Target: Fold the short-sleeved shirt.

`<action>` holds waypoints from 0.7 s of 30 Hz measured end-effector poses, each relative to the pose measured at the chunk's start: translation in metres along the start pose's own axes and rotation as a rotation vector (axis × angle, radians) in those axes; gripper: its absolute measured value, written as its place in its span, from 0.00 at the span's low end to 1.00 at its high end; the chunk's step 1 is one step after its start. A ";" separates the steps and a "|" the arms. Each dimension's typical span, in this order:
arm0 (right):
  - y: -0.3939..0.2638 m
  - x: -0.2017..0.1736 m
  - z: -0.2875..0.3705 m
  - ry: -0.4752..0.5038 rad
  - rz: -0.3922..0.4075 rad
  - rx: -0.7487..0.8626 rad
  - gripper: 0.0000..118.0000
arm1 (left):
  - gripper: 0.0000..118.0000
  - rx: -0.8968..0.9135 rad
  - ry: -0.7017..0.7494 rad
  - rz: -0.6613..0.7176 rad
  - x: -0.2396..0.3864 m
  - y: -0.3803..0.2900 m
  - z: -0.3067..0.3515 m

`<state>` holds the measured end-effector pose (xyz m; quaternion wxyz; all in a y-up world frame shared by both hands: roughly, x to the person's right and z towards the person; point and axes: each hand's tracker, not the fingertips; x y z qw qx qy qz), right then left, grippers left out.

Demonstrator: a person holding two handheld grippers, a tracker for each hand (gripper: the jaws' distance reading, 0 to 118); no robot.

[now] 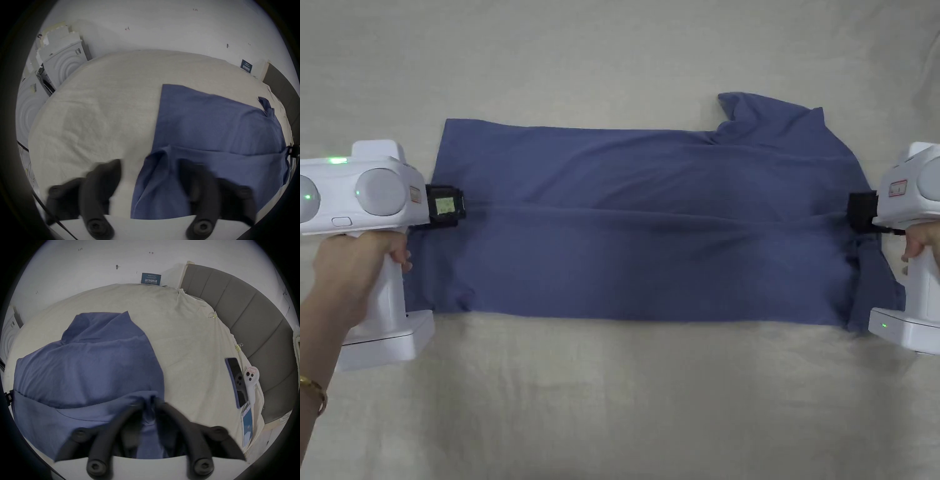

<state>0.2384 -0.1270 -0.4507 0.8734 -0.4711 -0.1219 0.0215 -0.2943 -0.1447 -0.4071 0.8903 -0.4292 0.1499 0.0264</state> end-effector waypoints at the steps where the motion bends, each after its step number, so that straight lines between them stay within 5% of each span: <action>1: 0.002 0.003 0.006 -0.002 -0.002 0.011 0.92 | 0.99 0.038 0.011 -0.006 -0.001 0.003 0.009; 6: 0.009 0.018 0.064 0.017 0.017 0.185 0.94 | 1.00 0.220 0.072 -0.133 -0.004 0.015 0.063; 15: -0.064 0.044 0.191 0.156 -0.034 0.547 0.94 | 0.99 0.507 -0.009 -0.128 -0.010 -0.034 0.180; 21: -0.135 0.043 0.222 0.184 -0.049 0.621 0.94 | 0.85 0.570 -0.056 -0.135 -0.010 -0.092 0.209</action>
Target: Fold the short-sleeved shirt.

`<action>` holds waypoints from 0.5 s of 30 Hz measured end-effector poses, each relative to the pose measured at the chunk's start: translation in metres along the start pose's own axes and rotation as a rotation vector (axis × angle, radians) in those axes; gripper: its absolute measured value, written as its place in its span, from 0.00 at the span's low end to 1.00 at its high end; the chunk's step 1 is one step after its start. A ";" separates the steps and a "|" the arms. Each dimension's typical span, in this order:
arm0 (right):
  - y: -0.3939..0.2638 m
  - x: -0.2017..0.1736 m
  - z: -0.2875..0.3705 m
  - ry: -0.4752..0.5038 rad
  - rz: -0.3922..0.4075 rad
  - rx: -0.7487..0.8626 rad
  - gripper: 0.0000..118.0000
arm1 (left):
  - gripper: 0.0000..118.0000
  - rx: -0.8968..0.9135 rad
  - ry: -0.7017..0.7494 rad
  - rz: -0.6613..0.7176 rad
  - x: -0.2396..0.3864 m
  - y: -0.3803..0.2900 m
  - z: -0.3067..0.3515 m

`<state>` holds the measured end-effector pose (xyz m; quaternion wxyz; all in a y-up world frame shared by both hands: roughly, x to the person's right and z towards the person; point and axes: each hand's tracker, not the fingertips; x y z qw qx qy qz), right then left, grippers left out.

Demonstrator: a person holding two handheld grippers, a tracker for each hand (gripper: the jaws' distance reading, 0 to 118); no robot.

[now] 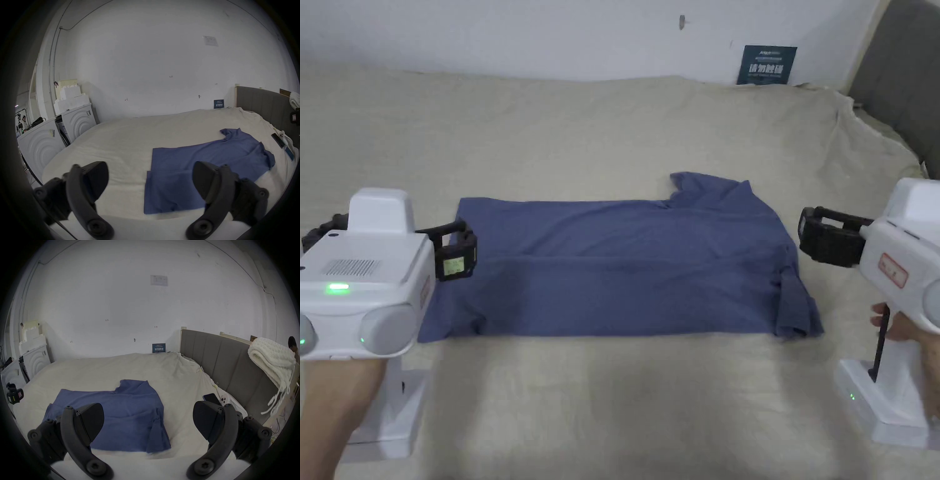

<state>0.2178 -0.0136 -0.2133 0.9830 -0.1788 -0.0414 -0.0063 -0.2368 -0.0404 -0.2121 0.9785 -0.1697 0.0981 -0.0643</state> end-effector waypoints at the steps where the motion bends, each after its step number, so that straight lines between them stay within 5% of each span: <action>1: -0.007 -0.001 0.008 0.001 0.007 0.011 0.94 | 0.76 0.003 -0.005 0.007 0.001 -0.006 0.005; 6: -0.027 -0.001 0.029 0.037 0.000 0.053 0.83 | 0.47 0.003 -0.035 0.080 0.000 -0.024 0.020; 8: -0.031 -0.003 0.036 0.048 -0.002 0.069 0.59 | 0.21 0.013 -0.034 0.079 0.007 -0.025 0.031; 11: -0.033 -0.007 0.044 0.056 -0.001 0.095 0.18 | 0.07 0.038 -0.042 0.074 0.011 -0.026 0.037; 15: -0.034 -0.012 0.048 0.058 0.003 0.111 0.01 | 0.00 0.044 -0.071 0.065 0.019 -0.024 0.045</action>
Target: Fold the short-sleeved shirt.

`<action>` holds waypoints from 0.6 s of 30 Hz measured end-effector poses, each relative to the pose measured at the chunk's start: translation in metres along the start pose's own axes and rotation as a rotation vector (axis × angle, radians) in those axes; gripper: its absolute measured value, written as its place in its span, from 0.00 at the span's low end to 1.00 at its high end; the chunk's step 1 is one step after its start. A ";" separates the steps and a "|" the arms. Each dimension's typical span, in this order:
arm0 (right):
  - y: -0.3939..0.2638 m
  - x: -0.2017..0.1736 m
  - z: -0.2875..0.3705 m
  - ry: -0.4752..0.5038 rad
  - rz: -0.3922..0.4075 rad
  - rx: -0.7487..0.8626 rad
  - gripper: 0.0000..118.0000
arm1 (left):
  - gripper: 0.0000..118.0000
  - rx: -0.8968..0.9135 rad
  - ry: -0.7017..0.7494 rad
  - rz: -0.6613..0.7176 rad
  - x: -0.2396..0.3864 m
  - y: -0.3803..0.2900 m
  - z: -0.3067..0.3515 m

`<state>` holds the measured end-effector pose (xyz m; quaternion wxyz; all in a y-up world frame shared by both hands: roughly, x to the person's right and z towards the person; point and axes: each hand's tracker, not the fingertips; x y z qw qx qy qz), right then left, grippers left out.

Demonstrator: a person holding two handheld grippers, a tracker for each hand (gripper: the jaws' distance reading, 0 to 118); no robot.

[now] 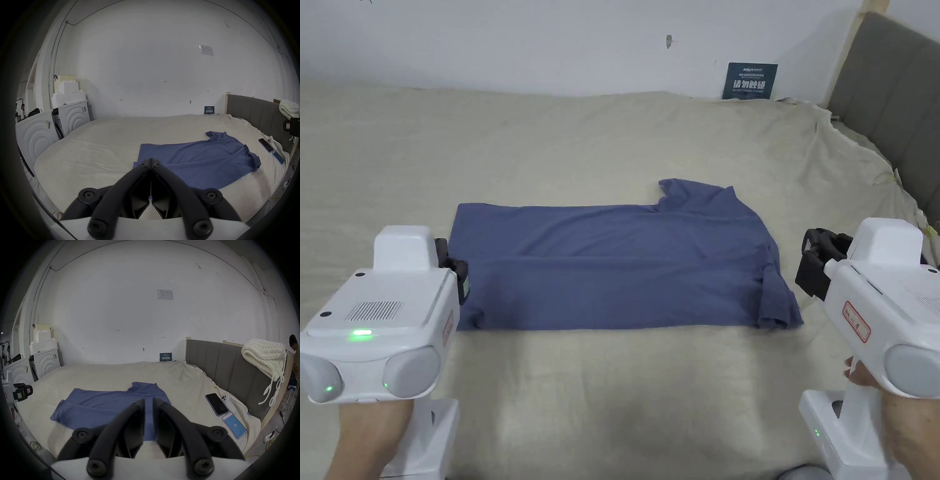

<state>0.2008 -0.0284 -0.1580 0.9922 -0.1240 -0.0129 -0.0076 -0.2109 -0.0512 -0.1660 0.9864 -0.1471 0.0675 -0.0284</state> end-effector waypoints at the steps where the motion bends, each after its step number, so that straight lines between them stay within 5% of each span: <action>1: 0.000 0.000 0.000 0.005 0.000 -0.003 0.00 | 0.00 0.001 -0.002 -0.006 0.003 0.001 0.002; 11: -0.001 -0.007 -0.016 0.029 0.029 -0.054 0.00 | 0.00 -0.017 -0.028 -0.005 0.009 -0.005 -0.003; 18: 0.001 0.004 -0.092 0.028 0.083 -0.327 0.01 | 0.00 -0.044 -0.031 -0.002 0.007 -0.014 -0.020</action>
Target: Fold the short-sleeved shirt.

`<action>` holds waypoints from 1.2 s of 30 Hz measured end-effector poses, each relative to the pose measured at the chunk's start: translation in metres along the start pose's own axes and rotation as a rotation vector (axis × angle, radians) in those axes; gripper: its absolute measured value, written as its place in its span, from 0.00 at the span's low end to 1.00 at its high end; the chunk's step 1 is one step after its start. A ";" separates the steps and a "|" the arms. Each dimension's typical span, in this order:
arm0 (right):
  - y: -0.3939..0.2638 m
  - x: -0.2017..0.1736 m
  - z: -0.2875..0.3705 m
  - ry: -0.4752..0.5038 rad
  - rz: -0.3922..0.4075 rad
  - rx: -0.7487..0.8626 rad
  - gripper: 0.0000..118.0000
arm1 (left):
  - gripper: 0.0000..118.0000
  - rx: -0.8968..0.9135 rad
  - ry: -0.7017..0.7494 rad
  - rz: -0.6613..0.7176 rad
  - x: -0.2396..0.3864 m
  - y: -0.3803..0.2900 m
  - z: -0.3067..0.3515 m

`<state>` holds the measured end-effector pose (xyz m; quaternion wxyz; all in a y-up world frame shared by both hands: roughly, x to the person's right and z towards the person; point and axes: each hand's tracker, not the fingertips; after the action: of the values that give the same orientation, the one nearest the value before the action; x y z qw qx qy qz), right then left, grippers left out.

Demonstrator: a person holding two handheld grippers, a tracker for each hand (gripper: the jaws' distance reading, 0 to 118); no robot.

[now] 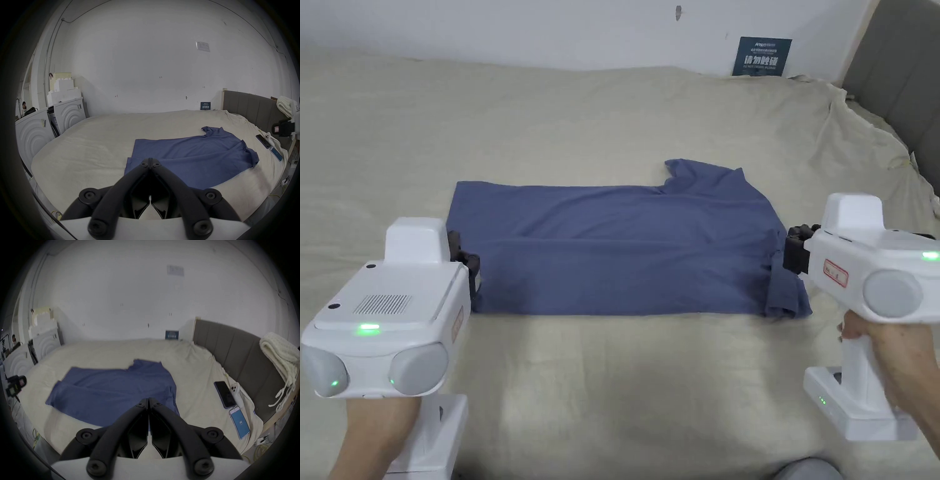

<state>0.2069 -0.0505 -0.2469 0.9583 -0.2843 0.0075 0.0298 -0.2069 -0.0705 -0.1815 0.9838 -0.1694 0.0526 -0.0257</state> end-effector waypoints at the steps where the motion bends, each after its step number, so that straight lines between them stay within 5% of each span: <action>1: 0.003 0.002 -0.010 0.004 0.004 -0.032 0.12 | 0.00 -0.007 -0.003 0.005 0.000 -0.001 -0.003; 4: 0.011 0.015 -0.048 0.063 -0.044 -0.221 0.74 | 0.00 -0.026 -0.003 0.003 0.002 -0.003 -0.010; 5: 0.011 0.018 -0.056 0.064 -0.061 -0.250 0.82 | 0.00 -0.033 -0.003 0.003 0.003 -0.004 -0.013; 16: -0.014 0.051 -0.142 -0.135 -0.115 -0.563 0.85 | 0.00 -0.099 -0.011 0.014 0.005 -0.016 -0.041; 21: -0.029 0.055 -0.152 -0.143 -0.166 -0.583 0.73 | 0.00 -0.131 -0.008 0.030 0.001 -0.022 -0.054; 25: -0.035 0.054 -0.158 -0.138 -0.191 -0.581 0.20 | 0.00 -0.155 0.003 0.026 0.001 -0.023 -0.057; 29: -0.038 0.054 -0.161 -0.130 -0.202 -0.585 0.04 | 0.00 -0.193 0.015 0.080 -0.007 -0.024 -0.063; 31: -0.035 0.057 -0.161 -0.123 -0.199 -0.592 0.04 | 0.21 -0.241 0.015 0.160 -0.016 -0.021 -0.071; 34: -0.028 0.061 -0.153 -0.103 -0.212 -0.589 0.04 | 0.96 -0.350 0.010 0.257 -0.036 -0.010 -0.090; 36: -0.024 0.062 -0.147 -0.097 -0.205 -0.567 0.04 | 1.00 -0.409 0.024 0.260 -0.045 -0.001 -0.099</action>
<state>0.2704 -0.1474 -0.3593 0.8380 -0.5379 -0.0756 -0.0528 -0.2625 -0.1010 -0.2698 0.9233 -0.3568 0.0897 0.1103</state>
